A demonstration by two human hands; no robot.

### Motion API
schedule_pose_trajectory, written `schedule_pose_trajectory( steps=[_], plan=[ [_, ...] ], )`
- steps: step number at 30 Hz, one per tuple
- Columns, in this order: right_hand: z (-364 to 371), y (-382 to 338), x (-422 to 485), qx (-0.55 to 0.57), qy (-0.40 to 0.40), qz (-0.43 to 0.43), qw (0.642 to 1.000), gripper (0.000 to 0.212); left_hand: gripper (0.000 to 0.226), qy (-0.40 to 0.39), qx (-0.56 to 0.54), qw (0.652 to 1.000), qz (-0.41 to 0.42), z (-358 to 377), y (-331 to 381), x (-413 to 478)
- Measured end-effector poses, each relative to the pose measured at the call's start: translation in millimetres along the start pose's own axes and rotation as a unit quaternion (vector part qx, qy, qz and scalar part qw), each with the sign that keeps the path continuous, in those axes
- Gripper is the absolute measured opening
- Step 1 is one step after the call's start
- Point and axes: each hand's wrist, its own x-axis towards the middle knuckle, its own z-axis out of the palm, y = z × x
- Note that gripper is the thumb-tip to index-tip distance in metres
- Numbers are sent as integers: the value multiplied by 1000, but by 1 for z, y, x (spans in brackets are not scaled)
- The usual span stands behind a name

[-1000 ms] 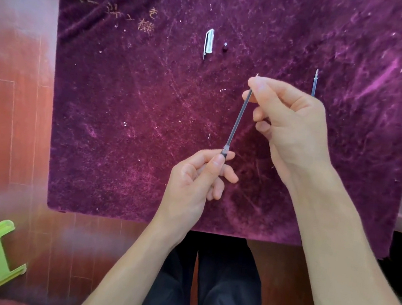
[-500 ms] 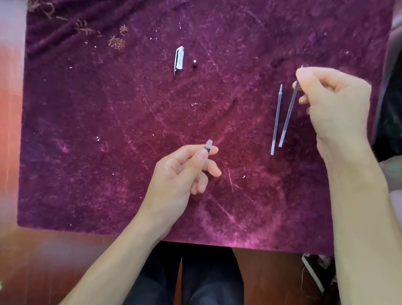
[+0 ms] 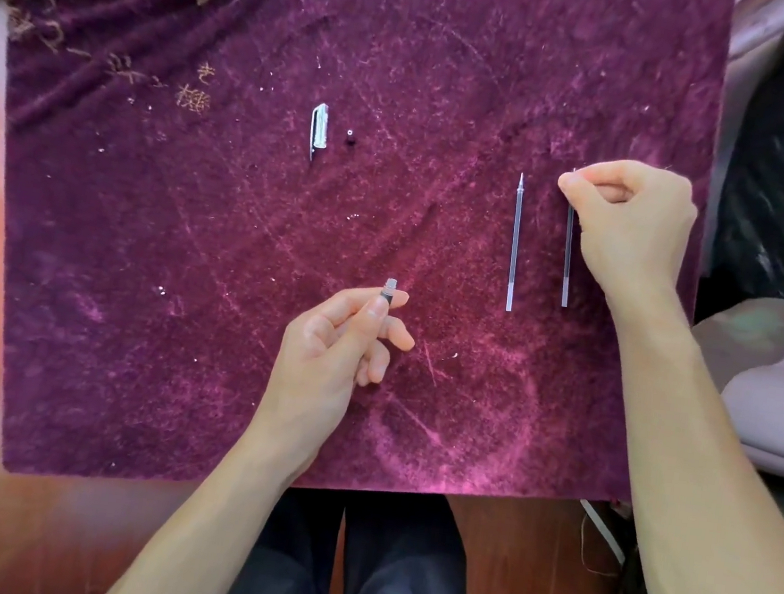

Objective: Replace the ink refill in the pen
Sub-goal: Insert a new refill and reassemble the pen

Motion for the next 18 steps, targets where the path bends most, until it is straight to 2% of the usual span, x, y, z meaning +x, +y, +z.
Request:
schedule_pose_trajectory(
  steps=[10, 15, 18],
  plan=[
    [-1, -6, -4, -10, 2, 1, 1000, 15, 33, -2, -10, 1000, 1, -3, 0, -4],
    [-7, -15, -10, 4, 18, -8, 1000, 18, 30, 3, -5, 1000, 1, -5, 0, -9],
    [-2, -26, -18, -9, -9, -29, 999, 19, 29, 8, -2, 1000, 2, -6, 0, -9]
  ],
)
